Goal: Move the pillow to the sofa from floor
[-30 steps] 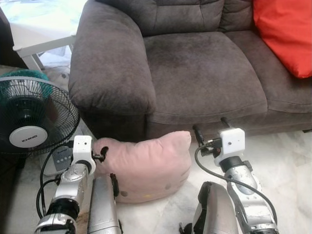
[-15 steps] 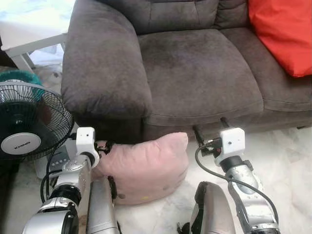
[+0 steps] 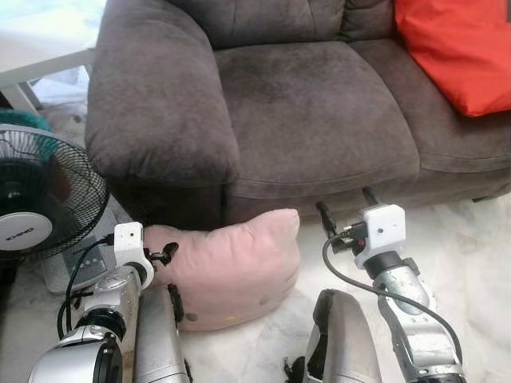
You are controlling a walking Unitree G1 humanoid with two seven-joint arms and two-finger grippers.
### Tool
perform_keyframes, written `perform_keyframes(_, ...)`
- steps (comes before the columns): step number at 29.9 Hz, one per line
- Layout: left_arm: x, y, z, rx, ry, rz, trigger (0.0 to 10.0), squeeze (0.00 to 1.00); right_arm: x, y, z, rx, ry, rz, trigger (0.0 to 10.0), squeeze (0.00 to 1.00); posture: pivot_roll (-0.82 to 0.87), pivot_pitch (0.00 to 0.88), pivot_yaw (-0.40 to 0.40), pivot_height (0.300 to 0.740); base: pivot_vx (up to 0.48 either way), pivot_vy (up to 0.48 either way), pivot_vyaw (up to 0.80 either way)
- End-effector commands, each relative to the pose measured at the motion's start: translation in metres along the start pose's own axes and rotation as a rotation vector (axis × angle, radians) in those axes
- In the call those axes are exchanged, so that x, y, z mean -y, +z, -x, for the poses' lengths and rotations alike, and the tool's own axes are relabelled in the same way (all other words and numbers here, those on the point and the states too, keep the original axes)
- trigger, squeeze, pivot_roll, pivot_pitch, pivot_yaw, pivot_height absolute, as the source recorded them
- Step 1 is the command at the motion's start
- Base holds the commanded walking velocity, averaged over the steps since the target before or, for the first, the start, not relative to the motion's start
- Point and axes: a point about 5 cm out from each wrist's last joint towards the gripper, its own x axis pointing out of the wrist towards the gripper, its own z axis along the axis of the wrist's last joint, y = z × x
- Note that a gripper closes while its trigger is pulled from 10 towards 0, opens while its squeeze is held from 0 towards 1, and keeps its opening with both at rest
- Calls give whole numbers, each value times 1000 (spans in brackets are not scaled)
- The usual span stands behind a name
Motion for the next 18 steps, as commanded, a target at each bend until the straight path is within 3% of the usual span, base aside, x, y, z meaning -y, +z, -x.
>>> perform_keyframes(1,-7,-6,2,-22,49,-10,10000,1000,9,6,5,12,-15,-11,10000,0,51,253,-145,480,0,0,0)
perform_keyframes(6,-14,-5,3,-1,120,-10,10000,1000,10,11,6,21,-3,-13,10000,0,43,265,-161,480,0,0,0)
perform_keyframes(7,-14,-5,3,0,121,-8,10000,271,10,11,6,21,-2,-14,10000,0,43,265,-161,480,0,0,0)
perform_keyframes(10,-15,-3,3,19,138,0,10000,271,11,13,6,25,-1,-24,10000,0,39,279,-178,480,0,0,0)
perform_keyframes(11,-17,-2,4,32,166,8,10000,0,11,16,5,30,3,-30,10000,0,30,288,-189,480,0,0,0)
perform_keyframes(15,-28,1,7,72,261,50,10000,0,15,31,6,62,31,-56,10000,0,13,308,-219,480,0,0,0)
perform_keyframes(18,-31,2,8,84,270,65,10000,0,15,34,6,70,44,-57,10000,0,10,313,-227,480,0,0,0)
